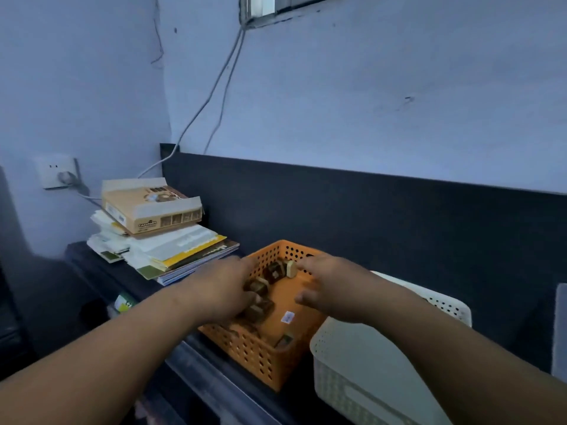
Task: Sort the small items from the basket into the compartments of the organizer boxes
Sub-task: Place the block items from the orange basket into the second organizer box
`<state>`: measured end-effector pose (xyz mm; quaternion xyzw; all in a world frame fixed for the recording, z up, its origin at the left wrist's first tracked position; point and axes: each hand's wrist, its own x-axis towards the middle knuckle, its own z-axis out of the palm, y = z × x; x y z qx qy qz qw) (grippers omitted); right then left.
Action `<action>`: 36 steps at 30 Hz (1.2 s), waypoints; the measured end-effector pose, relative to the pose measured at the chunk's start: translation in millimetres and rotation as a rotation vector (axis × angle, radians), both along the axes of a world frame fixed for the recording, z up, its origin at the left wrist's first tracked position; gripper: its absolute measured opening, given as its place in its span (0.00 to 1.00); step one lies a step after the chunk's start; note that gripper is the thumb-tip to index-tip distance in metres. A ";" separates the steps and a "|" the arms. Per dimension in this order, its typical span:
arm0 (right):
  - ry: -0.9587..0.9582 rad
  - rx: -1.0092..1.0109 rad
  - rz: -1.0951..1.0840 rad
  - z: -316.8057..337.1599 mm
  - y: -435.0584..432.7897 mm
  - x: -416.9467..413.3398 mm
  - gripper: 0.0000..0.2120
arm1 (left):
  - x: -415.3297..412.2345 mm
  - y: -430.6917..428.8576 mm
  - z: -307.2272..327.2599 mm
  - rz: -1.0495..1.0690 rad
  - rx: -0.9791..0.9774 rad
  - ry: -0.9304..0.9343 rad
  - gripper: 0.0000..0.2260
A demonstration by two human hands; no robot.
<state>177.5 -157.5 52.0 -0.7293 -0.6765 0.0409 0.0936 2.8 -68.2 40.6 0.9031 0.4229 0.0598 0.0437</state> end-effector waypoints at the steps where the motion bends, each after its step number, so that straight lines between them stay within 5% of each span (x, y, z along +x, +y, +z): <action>1: -0.007 -0.015 -0.017 -4.0 10.6 -1.9 0.30 | 2.6 15.2 -3.3 -0.022 -0.028 0.034 0.22; 10: 0.010 -0.238 -0.166 -46.6 100.8 -26.7 0.23 | 20.2 98.4 -34.2 -0.274 -0.316 0.249 0.09; 17: 0.105 -0.416 -0.287 -66.4 121.6 -33.9 0.16 | 42.1 122.0 -48.6 -0.397 -0.266 0.373 0.16; 22: 0.071 -0.432 -0.413 -64.0 114.9 -24.8 0.13 | 54.1 127.4 -55.8 -0.481 -0.238 0.358 0.11; 28: 0.202 -0.189 -0.472 -42.7 99.9 -16.5 0.18 | 64.4 131.1 -51.2 -0.509 -0.310 0.273 0.10; 36: 0.516 0.221 -0.683 -5.6 61.3 -2.1 0.16 | 75.8 133.4 -12.8 -0.573 -0.596 -0.176 0.14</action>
